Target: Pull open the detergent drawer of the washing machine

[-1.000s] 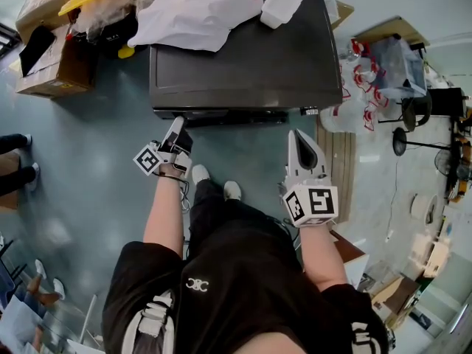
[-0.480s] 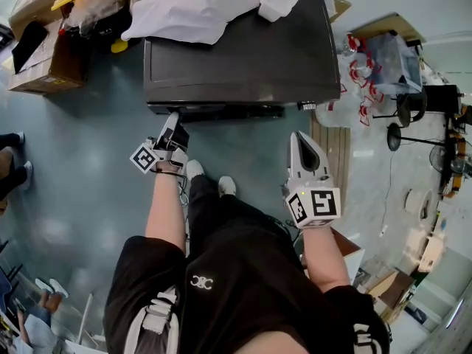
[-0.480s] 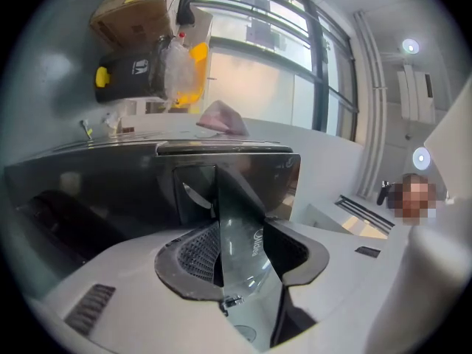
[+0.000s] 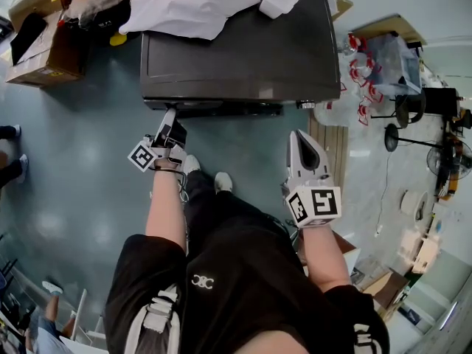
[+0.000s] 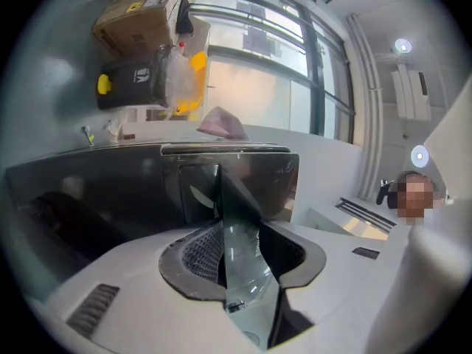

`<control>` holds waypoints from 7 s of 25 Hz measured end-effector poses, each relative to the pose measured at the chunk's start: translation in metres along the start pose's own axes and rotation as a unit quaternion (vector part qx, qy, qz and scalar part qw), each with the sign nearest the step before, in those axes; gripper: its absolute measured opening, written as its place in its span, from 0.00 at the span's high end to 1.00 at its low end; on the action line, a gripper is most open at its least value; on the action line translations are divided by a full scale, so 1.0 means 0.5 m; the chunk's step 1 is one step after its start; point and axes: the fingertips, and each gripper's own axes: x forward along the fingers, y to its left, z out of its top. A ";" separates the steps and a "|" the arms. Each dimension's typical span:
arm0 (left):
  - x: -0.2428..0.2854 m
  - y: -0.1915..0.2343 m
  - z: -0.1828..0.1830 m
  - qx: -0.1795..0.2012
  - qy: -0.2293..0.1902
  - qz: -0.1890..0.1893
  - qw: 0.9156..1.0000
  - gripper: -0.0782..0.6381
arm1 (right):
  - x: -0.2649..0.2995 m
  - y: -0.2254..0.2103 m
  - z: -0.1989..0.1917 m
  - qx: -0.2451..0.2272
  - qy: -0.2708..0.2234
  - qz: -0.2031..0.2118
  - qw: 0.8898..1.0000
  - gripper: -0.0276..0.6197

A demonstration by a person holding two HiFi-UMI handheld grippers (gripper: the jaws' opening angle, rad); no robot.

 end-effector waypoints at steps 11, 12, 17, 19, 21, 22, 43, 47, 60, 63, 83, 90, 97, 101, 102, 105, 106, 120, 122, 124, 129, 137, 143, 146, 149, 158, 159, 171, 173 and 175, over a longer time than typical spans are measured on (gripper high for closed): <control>-0.003 0.003 -0.004 0.009 -0.020 -0.009 1.000 0.73 | -0.006 -0.016 -0.012 -0.002 0.011 0.004 1.000 0.95; -0.002 0.002 -0.004 0.009 -0.020 -0.008 1.000 0.73 | -0.004 -0.017 -0.010 -0.002 0.010 0.006 1.000 0.95; -0.006 0.000 -0.005 0.006 -0.024 -0.007 1.000 0.73 | 0.000 -0.014 -0.011 -0.006 0.012 0.015 1.000 0.95; -0.016 -0.007 -0.014 0.006 -0.022 -0.010 1.000 0.73 | -0.001 -0.016 -0.012 -0.005 0.012 0.016 1.000 0.95; -0.039 -0.014 -0.030 0.008 -0.019 -0.013 1.000 0.73 | -0.002 -0.018 -0.015 -0.005 0.013 0.017 1.000 0.95; -0.052 -0.017 -0.038 0.010 -0.017 -0.015 1.000 0.73 | -0.001 -0.018 -0.017 -0.005 0.013 0.019 1.000 0.95; -0.151 -0.050 -0.103 0.016 -0.022 -0.003 1.000 0.74 | -0.006 0.022 -0.043 -0.001 -0.002 0.064 0.998 0.95; -0.165 -0.057 -0.111 0.017 -0.027 0.004 0.999 0.74 | -0.012 0.026 -0.047 -0.002 -0.005 0.075 0.997 0.95; -0.228 -0.080 -0.152 0.019 -0.026 0.016 0.999 0.73 | -0.028 0.055 -0.060 -0.030 -0.015 0.111 0.993 0.95; -0.238 -0.085 -0.157 0.015 -0.029 0.022 0.999 0.73 | -0.029 0.066 -0.055 -0.033 -0.017 0.122 0.992 0.95; -0.345 -0.113 -0.211 0.015 -0.031 0.025 0.999 0.73 | -0.056 0.106 -0.052 -0.036 -0.023 0.161 0.986 0.95; -0.394 -0.128 -0.235 0.015 -0.028 0.029 0.999 0.73 | -0.082 0.148 -0.063 -0.033 -0.023 0.180 0.983 0.95; -0.428 -0.125 -0.246 0.010 -0.038 0.044 0.998 0.73 | -0.096 0.158 -0.063 -0.028 -0.026 0.190 0.981 0.95; -0.440 -0.126 -0.254 0.011 -0.045 0.050 0.998 0.73 | -0.105 0.152 -0.073 -0.029 -0.021 0.193 0.981 0.95; -0.444 -0.124 -0.256 0.009 -0.048 0.052 0.997 0.73 | -0.108 0.152 -0.076 -0.030 -0.020 0.194 0.980 0.95; -0.453 -0.116 -0.260 0.003 -0.055 0.060 0.997 0.73 | -0.114 0.153 -0.082 -0.033 -0.017 0.197 0.980 0.95; -0.455 -0.112 -0.260 0.002 -0.056 0.062 0.996 0.73 | -0.115 0.153 -0.083 -0.034 -0.017 0.198 0.979 0.95; -0.449 -0.119 -0.265 0.013 -0.054 0.080 0.995 0.73 | -0.135 0.166 -0.097 -0.037 -0.015 0.207 0.978 0.95; -0.450 -0.121 -0.267 0.016 -0.050 0.100 0.994 0.73 | -0.138 0.171 -0.095 -0.036 -0.017 0.210 0.977 0.95; -0.454 -0.117 -0.267 0.027 -0.042 0.125 0.991 0.74 | -0.139 0.177 -0.095 -0.034 -0.018 0.212 0.976 0.95; -0.488 -0.109 -0.244 0.093 -0.025 0.203 0.975 0.74 | -0.139 0.194 -0.090 -0.027 -0.023 0.223 0.974 0.95; -0.507 -0.211 -0.174 0.308 0.028 0.325 0.894 0.76 | -0.128 0.218 -0.048 -0.015 -0.062 0.224 0.973 0.95; -0.452 -0.398 -0.106 0.446 0.008 0.336 0.830 0.89 | -0.130 0.238 0.028 0.010 -0.115 0.238 0.964 0.95; -0.408 -0.503 -0.083 0.513 -0.010 0.331 0.792 0.89 | -0.140 0.251 0.070 0.022 -0.143 0.251 0.957 0.95; -0.360 -0.604 -0.073 0.580 -0.025 0.332 0.743 0.89 | -0.148 0.260 0.108 0.025 -0.166 0.249 0.954 0.95; -0.240 -0.816 -0.096 0.680 -0.041 0.303 0.666 0.89 | -0.158 0.269 0.224 0.012 -0.220 0.226 0.949 0.95; -0.234 -0.826 -0.098 0.684 -0.042 0.302 0.663 0.89 | -0.158 0.271 0.229 0.009 -0.221 0.225 0.949 0.95; -0.201 -0.833 -0.092 0.661 -0.052 0.282 0.693 0.89 | -0.152 0.275 0.235 -0.001 -0.218 0.212 0.953 0.95; -0.198 -0.834 -0.091 0.658 -0.056 0.272 0.700 0.89 | -0.148 0.275 0.233 0.000 -0.217 0.211 0.953 0.95; -0.196 -0.829 -0.087 0.659 -0.054 0.272 0.699 0.89 | -0.143 0.276 0.230 -0.001 -0.217 0.210 0.953 0.95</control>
